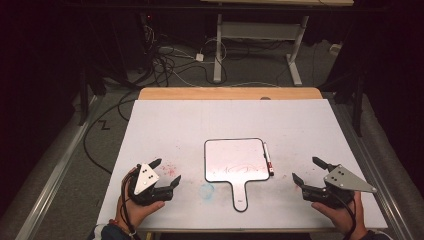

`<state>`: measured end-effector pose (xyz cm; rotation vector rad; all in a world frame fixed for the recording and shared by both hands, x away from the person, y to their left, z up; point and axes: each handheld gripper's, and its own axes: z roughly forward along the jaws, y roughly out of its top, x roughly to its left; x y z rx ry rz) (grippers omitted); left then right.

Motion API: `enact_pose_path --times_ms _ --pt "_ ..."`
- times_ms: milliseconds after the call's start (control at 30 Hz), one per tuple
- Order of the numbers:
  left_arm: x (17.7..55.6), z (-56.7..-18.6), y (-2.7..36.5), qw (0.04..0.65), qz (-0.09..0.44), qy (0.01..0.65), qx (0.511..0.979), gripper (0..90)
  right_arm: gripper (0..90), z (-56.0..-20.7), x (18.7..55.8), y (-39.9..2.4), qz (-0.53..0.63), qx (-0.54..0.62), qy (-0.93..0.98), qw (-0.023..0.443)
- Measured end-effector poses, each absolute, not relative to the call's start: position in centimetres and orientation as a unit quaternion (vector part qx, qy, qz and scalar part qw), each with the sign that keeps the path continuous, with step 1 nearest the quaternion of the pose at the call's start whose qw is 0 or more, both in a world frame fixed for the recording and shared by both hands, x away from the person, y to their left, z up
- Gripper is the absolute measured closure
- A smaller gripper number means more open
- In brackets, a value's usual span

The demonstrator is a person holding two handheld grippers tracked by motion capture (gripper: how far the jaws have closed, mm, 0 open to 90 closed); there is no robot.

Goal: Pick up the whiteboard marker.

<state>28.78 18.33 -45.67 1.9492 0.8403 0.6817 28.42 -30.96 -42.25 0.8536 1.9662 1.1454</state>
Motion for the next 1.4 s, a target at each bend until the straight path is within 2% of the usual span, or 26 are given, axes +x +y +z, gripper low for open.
enact_pose_path --times_ms 267,400,567,633,700,867,1067,1133,1233,1267,1400 --pt "29.3 -46.1 17.6 0.429 0.251 0.324 0.805 17.2 22.4 -43.1 28.9 -30.9 0.426 0.348 0.766 0.333" --pt "29.3 -46.3 17.4 0.419 0.249 0.321 0.812 17.9 22.6 -43.2 29.3 -30.7 0.423 0.346 0.781 0.301" --pt "29.1 -46.4 17.3 0.407 0.251 0.319 0.819 18.0 31.3 -43.7 30.5 -29.7 0.409 0.346 0.810 0.239" --pt "29.1 -46.4 17.2 0.401 0.257 0.317 0.820 18.2 30.6 -43.8 30.9 -29.5 0.403 0.356 0.810 0.234" --pt "29.2 -46.4 17.2 0.403 0.255 0.320 0.818 19.0 31.9 -43.8 32.1 -29.1 0.397 0.376 0.811 0.207" --pt "29.3 -46.6 17.1 0.398 0.251 0.323 0.821 19.0 33.3 -43.8 33.8 -28.5 0.384 0.390 0.815 0.191" --pt "29.4 -46.7 16.8 0.392 0.243 0.316 0.829 19.0 37.8 -43.5 38.1 -27.0 0.369 0.415 0.818 0.153" --pt "29.5 -46.8 16.7 0.386 0.242 0.314 0.833 19.0 40.0 -43.5 38.9 -26.7 0.363 0.421 0.817 0.153" --pt "29.5 -46.9 16.6 0.383 0.238 0.312 0.836 19.0 44.2 -44.1 41.1 -25.9 0.350 0.435 0.819 0.133" --pt "29.5 -47.0 16.5 0.381 0.239 0.312 0.837 19.1 50.7 -44.9 42.6 -25.5 0.343 0.444 0.821 0.107" --pt "29.3 -47.0 16.3 0.377 0.247 0.301 0.840 19.1 56.5 -45.9 44.0 -24.6 0.327 0.454 0.824 0.095"
